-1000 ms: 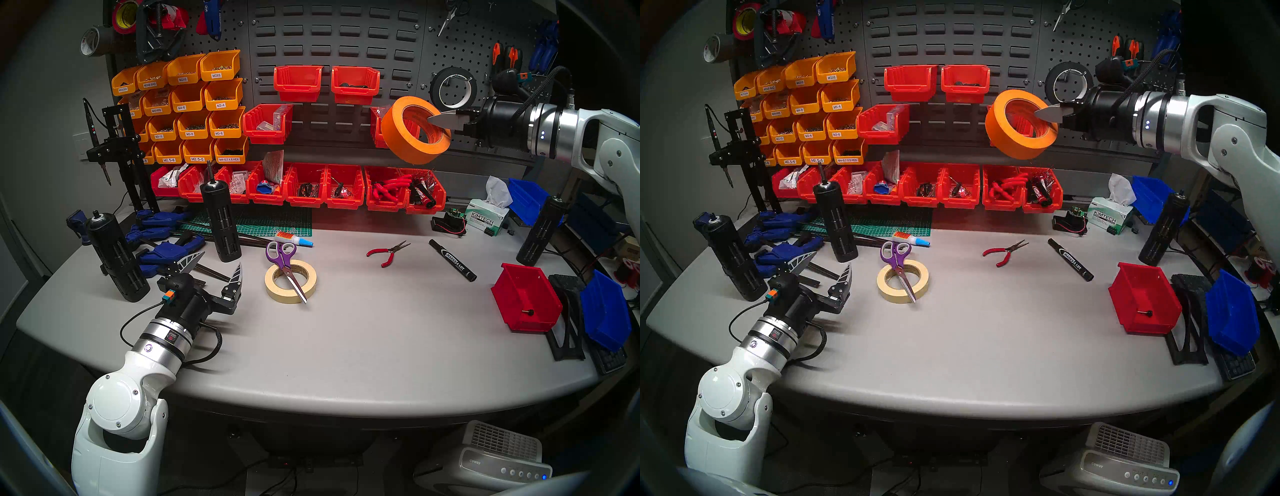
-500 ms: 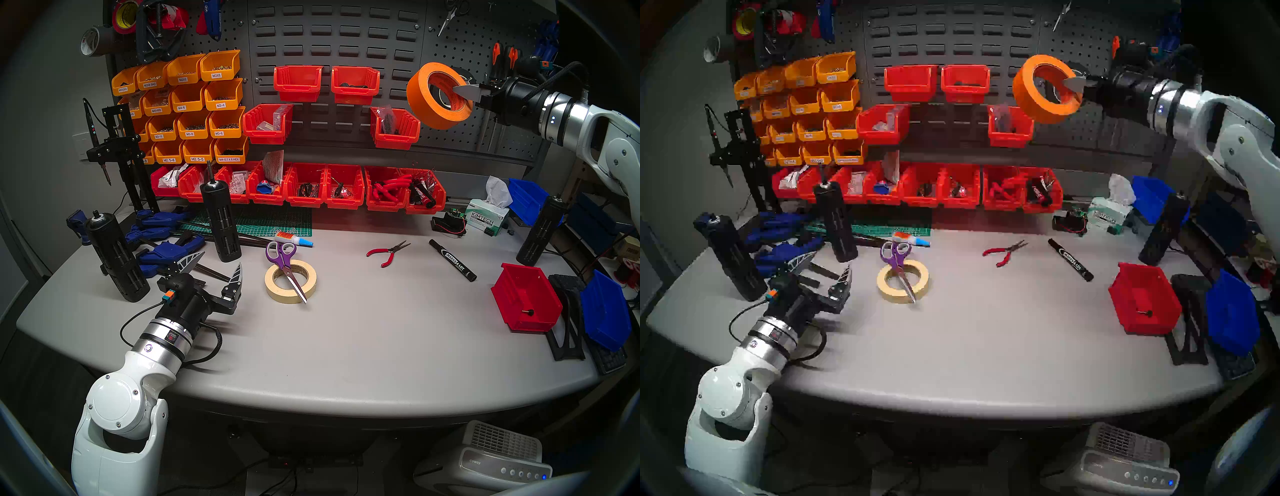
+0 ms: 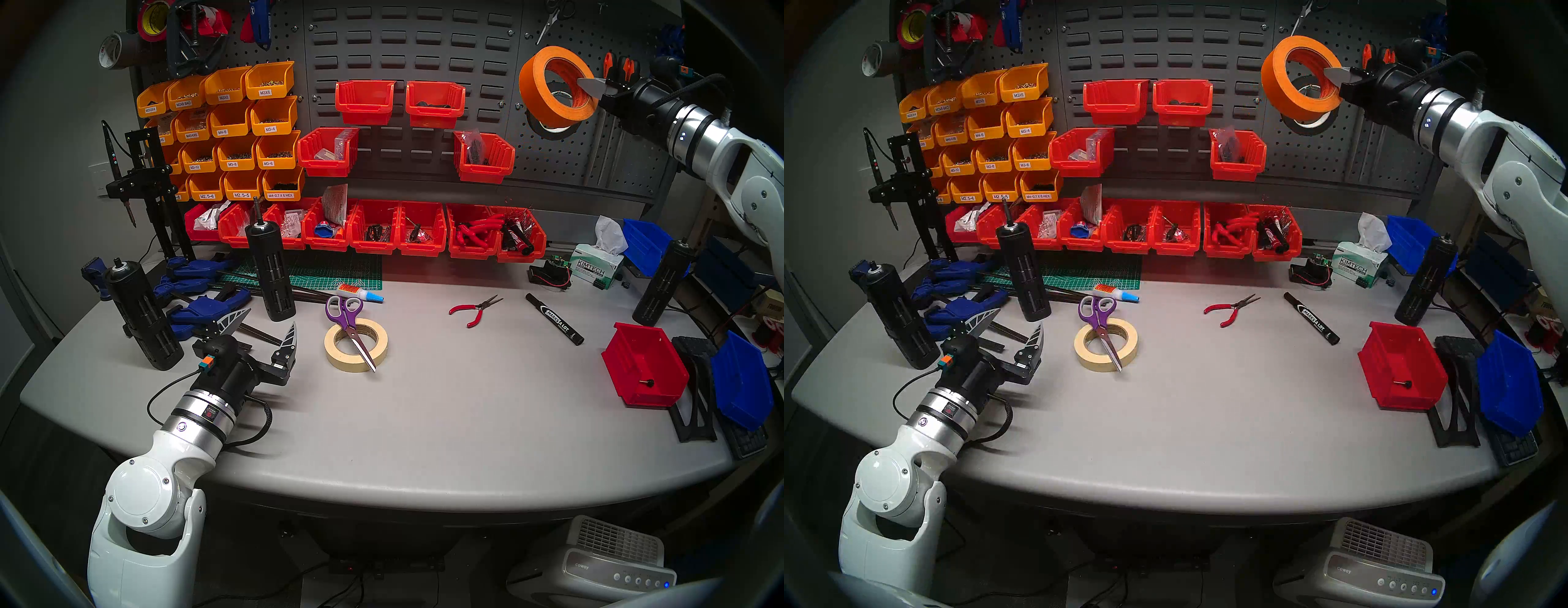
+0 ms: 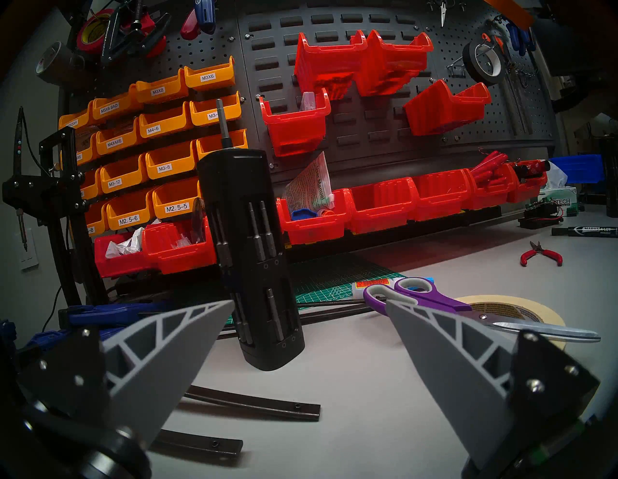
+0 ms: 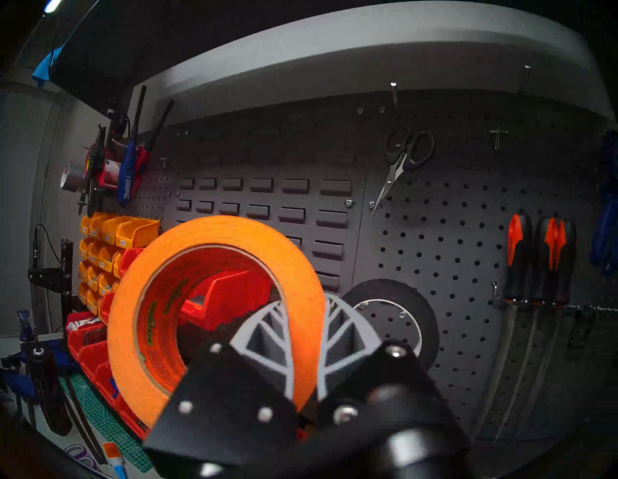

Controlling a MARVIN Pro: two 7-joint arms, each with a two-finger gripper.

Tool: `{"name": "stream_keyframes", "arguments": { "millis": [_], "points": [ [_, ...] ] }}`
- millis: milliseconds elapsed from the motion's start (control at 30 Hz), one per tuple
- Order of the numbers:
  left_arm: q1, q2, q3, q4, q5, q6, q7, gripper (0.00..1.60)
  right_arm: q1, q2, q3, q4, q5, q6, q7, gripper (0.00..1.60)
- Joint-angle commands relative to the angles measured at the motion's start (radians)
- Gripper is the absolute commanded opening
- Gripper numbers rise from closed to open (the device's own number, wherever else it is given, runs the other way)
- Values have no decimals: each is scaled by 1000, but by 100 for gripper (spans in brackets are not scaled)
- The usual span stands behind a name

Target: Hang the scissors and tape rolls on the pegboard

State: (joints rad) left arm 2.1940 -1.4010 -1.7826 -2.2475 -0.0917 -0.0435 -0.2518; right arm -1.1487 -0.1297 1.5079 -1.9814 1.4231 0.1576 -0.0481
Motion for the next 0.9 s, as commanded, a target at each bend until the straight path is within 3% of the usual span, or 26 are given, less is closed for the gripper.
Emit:
{"name": "stream_keyframes", "arguments": {
  "millis": [0, 467, 867],
  "points": [
    [-2, 0, 2, -13, 0, -5, -1, 160, -54, 15, 74, 1, -61, -86, -83, 0],
    [-1, 0, 2, -13, 0, -5, -1, 160, -189, -9, 170, 5, -116, -167, -187, 0],
    [-1, 0, 2, -14, 0, -6, -1, 160, -351, -91, 317, -39, -163, -126, -147, 0]
  ]
}}
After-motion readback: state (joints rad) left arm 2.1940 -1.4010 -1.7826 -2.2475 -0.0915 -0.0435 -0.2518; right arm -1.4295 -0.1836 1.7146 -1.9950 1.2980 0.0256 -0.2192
